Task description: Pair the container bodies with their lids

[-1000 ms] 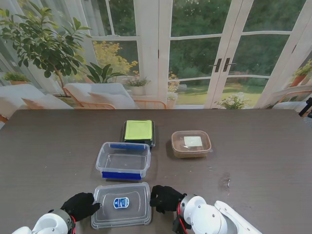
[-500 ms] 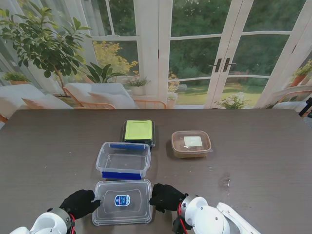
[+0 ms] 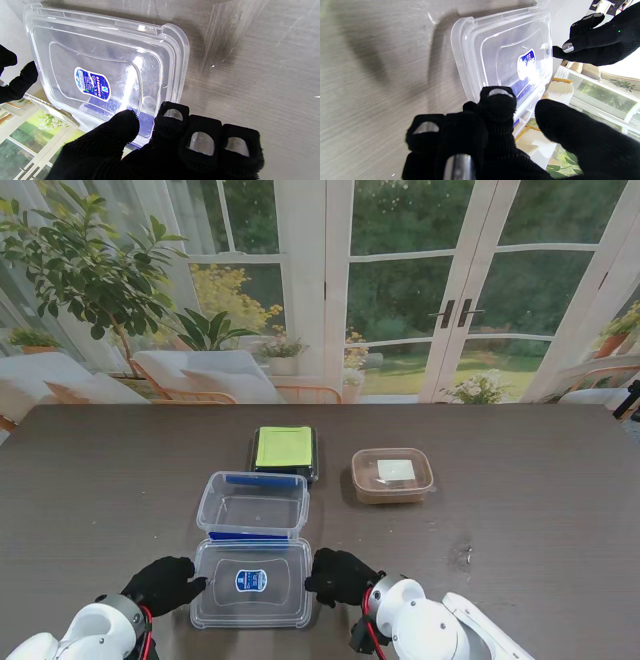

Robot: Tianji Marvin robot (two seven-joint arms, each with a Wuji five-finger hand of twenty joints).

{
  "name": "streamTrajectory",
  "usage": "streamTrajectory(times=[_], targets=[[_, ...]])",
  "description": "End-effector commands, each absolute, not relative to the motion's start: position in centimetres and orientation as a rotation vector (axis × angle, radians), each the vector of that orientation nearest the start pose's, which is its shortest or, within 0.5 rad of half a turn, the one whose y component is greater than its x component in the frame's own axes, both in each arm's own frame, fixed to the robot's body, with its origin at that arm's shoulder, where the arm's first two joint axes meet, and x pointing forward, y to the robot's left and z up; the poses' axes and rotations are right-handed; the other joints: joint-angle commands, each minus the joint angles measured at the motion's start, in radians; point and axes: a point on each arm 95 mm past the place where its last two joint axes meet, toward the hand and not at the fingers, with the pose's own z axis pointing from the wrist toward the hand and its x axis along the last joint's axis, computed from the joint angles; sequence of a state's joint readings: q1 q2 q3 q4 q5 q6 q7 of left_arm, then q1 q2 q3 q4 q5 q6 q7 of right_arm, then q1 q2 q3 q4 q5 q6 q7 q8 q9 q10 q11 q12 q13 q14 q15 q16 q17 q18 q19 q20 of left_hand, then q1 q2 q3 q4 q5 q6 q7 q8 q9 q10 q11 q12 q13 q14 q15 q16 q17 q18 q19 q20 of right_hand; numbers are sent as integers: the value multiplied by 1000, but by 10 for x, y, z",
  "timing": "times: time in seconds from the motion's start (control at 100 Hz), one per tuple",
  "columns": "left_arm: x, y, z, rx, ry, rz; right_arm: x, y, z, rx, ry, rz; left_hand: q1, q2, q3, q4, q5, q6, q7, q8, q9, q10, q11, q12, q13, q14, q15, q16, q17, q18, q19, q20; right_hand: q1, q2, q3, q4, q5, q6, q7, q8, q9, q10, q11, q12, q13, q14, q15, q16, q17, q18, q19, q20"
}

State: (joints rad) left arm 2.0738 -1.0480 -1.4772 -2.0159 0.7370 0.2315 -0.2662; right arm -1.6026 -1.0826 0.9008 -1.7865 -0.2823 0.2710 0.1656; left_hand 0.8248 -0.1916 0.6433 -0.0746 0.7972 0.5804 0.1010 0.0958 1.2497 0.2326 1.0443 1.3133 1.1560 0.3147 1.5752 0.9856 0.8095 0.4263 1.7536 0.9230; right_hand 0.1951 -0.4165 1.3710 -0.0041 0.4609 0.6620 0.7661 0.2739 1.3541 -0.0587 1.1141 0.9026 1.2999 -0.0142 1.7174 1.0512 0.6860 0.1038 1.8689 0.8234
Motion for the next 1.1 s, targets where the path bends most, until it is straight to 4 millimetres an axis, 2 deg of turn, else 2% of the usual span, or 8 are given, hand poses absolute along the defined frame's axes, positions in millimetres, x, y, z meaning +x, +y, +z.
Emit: streamTrajectory(times=[0.0,0.6,1.09], targets=[[275,34,-330,-1852,1472,-1301,311,136,-346,-2044,-1560,-1688,-5,-18,18,23,65,-196,4,9,-4,28,12,20,-8,35,36,9,-32,-1,39,29,-17,2,38,-3,-20,-520,-49,-26,86,49,14,4,15,-50,93,-10,523,11,225,-7],[302,42,-325,-1867,1459,-1365,328,145,-335,-2067,-1517,-1729,-5,-16,12,23,62,-195,3,9,-6,33,6,20,-14,44,30,13,-36,3,33,35,-15,3,35,-5,-16,-520,-54,-27,77,55,8,8,15,-52,91,-21,520,18,225,-19],[331,47,-310,-1883,1488,-1394,346,154,-321,-2095,-1484,-1737,-6,-14,8,23,66,-195,5,10,-5,36,6,22,-12,46,32,16,-39,11,31,44,-14,2,34,-5,-9,-521,-58,-28,76,53,7,10,15,-58,93,-21,520,18,225,-20]])
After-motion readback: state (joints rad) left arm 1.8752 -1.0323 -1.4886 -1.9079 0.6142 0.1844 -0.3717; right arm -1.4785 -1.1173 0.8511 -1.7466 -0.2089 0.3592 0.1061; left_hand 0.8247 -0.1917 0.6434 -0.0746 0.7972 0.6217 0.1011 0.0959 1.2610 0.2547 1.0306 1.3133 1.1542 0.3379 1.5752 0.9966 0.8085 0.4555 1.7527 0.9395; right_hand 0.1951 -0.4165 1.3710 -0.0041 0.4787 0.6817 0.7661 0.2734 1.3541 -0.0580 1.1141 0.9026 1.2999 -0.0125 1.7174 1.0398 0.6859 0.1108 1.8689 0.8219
